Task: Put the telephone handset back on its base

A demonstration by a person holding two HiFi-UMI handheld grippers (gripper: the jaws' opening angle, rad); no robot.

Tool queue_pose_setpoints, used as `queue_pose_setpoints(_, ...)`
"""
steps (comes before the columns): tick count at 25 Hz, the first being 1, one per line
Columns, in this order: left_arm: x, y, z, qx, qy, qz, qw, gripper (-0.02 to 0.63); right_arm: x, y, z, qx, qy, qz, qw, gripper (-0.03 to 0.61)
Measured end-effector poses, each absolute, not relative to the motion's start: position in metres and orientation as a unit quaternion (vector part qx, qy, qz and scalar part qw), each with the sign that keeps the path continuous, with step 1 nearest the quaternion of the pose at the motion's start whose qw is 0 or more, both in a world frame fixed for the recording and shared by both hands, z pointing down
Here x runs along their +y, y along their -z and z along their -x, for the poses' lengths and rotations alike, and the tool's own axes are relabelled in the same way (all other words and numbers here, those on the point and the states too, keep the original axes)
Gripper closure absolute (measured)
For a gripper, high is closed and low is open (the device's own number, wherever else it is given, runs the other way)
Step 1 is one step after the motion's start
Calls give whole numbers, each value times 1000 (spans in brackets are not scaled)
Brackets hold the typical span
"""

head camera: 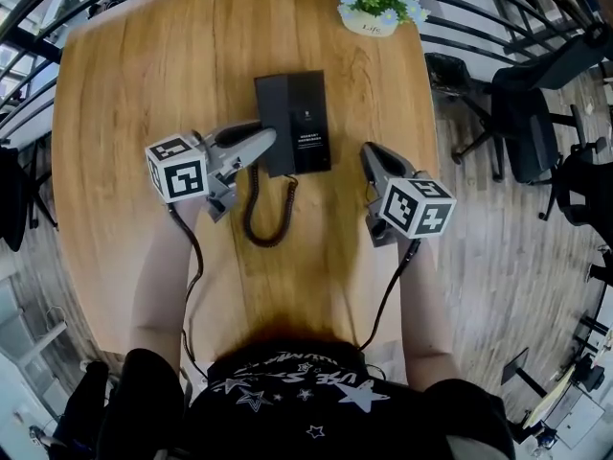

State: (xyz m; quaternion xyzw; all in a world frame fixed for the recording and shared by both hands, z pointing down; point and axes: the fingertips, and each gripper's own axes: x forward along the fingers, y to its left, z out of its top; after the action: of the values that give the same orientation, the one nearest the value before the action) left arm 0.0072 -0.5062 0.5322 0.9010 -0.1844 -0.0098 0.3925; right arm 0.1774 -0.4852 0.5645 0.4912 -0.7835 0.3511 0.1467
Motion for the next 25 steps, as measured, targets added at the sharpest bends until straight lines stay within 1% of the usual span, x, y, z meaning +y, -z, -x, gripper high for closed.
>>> queue_pose_setpoints(13, -506, -551, -8, -189, -26, -911, 367, 518, -489, -565, -175, -782, -355, -493, 139, 577)
queue_pose_setpoints(25, -514, -566, -4, -214, -55, -900, 376, 500, -490, -565, -177, -780, -363, -494, 128, 577)
